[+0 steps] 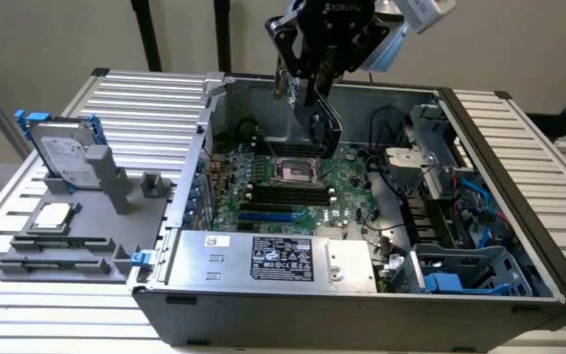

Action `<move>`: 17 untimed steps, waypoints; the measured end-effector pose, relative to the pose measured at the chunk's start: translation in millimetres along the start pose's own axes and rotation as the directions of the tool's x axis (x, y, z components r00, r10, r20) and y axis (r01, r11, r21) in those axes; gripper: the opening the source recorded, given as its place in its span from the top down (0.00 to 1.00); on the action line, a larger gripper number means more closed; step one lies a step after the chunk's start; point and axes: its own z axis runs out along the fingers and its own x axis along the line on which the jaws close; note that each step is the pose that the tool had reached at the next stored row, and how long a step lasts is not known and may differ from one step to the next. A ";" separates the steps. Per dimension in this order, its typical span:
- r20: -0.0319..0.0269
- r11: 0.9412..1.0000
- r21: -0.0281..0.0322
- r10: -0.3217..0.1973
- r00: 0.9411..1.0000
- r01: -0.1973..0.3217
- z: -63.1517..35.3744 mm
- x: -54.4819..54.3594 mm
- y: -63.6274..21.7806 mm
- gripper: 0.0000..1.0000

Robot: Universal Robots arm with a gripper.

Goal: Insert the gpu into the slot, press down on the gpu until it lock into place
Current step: 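Insert the gpu into the slot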

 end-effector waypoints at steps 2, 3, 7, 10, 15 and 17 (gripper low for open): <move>-0.001 0.999 0.002 -0.037 0.999 0.037 0.8 -0.1 -0.1 0.74; -0.002 0.998 0.003 -0.055 0.998 0.055 1.4 0.0 -0.1 0.74; -0.004 0.992 0.008 -0.126 0.992 0.126 3.5 -0.1 -0.2 0.74; -0.005 0.983 0.012 -0.181 0.983 0.181 5.3 -0.2 -0.4 0.74; -0.007 0.963 0.018 -0.269 0.963 0.270 8.6 -0.4 -0.6 0.74; -0.008 0.952 0.020 -0.304 0.953 0.305 10.0 -0.4 -0.7 0.74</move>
